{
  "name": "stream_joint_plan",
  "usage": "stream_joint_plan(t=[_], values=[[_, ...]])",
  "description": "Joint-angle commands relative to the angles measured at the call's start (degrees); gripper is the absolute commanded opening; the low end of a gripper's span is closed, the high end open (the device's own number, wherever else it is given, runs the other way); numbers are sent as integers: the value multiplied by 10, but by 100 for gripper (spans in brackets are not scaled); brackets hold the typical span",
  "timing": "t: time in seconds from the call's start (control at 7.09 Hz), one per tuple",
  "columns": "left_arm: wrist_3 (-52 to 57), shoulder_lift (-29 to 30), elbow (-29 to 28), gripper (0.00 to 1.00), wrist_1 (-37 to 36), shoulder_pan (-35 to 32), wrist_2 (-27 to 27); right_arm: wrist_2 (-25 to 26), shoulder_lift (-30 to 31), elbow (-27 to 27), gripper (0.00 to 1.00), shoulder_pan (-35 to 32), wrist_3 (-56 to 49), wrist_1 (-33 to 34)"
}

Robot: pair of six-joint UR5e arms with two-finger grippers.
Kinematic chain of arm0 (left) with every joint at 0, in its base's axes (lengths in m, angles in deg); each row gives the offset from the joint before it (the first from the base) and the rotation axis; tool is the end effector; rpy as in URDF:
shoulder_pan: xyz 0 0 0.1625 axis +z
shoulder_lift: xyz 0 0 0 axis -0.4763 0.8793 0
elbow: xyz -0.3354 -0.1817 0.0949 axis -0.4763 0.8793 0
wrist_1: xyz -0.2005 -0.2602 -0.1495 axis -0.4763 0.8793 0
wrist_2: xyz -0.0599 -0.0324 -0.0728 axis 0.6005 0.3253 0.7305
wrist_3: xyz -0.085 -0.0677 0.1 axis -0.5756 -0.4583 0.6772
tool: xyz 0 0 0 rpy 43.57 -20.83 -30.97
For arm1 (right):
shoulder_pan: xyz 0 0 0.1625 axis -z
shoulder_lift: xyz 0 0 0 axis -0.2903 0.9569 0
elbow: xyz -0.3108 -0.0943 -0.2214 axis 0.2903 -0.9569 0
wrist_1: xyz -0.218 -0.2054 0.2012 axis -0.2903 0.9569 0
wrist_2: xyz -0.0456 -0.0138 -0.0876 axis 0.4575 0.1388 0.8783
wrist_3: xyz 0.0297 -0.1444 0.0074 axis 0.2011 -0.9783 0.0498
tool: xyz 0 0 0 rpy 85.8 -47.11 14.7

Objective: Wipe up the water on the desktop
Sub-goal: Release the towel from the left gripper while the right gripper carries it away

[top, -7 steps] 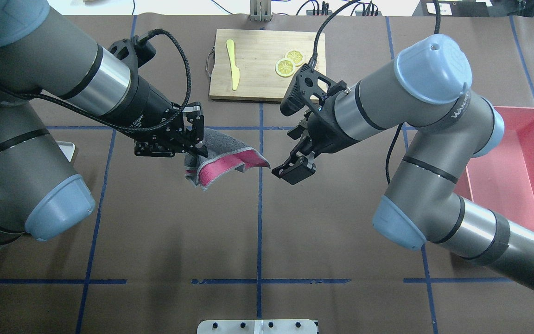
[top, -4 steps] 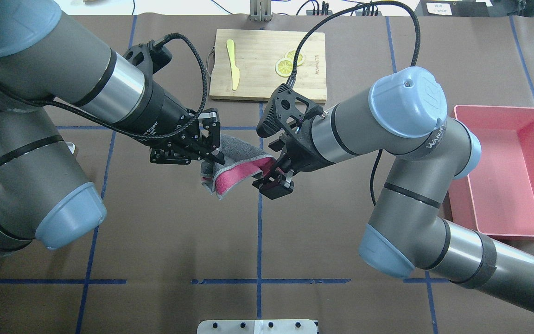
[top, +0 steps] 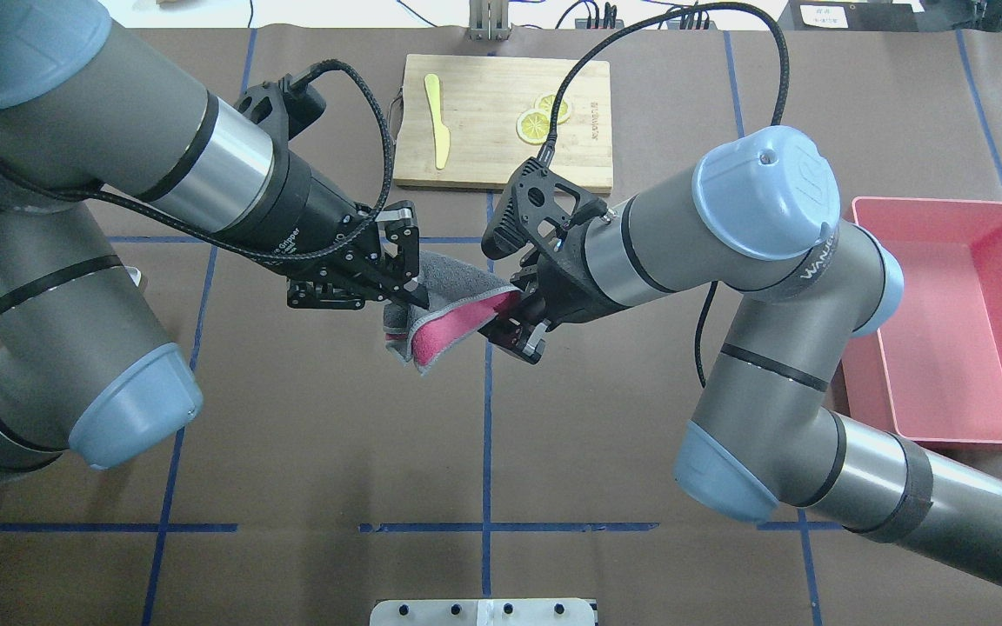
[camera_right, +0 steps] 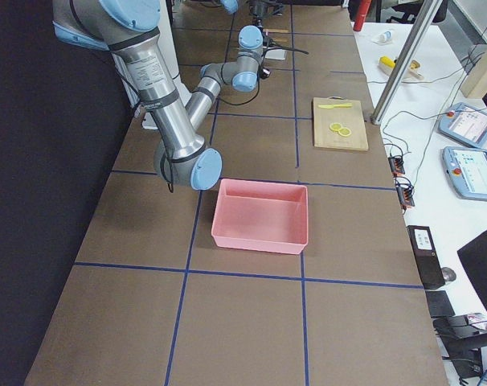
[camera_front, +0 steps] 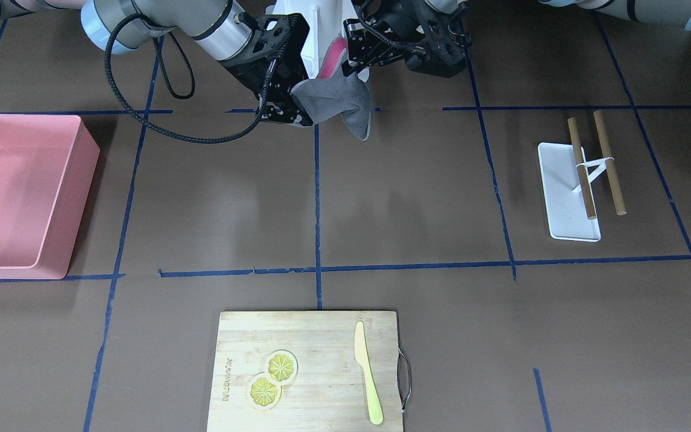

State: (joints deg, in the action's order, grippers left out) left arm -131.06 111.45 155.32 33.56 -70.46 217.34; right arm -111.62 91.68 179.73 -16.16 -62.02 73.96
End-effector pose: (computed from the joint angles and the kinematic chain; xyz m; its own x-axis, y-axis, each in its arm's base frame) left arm 0.3689 -0.3718 0.1259 0.2136 -0.2807 -0.9357 -0.0060 0.9574 -0.2886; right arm -0.4454 -0.3670 0.1686 0.1533 -0.9278 0.3402 0.1784 0.3646 0.9139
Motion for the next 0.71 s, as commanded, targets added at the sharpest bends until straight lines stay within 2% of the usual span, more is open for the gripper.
stream_joint_plan(t=[0.0,0.28,0.42,0.56], values=[[-1,-1,0,0,1,0,0,-1,2,4,0,0,-1,0],[-1,-2,0,1,1,-1,0,0,3,5,0,-1,-2,-1],[-1,-2,0,13,1,-1,0,1,4,8,0,-1,-2,0],[6,-2,0,95,6,-1,1,1,4,8,0,-1,-2,0]])
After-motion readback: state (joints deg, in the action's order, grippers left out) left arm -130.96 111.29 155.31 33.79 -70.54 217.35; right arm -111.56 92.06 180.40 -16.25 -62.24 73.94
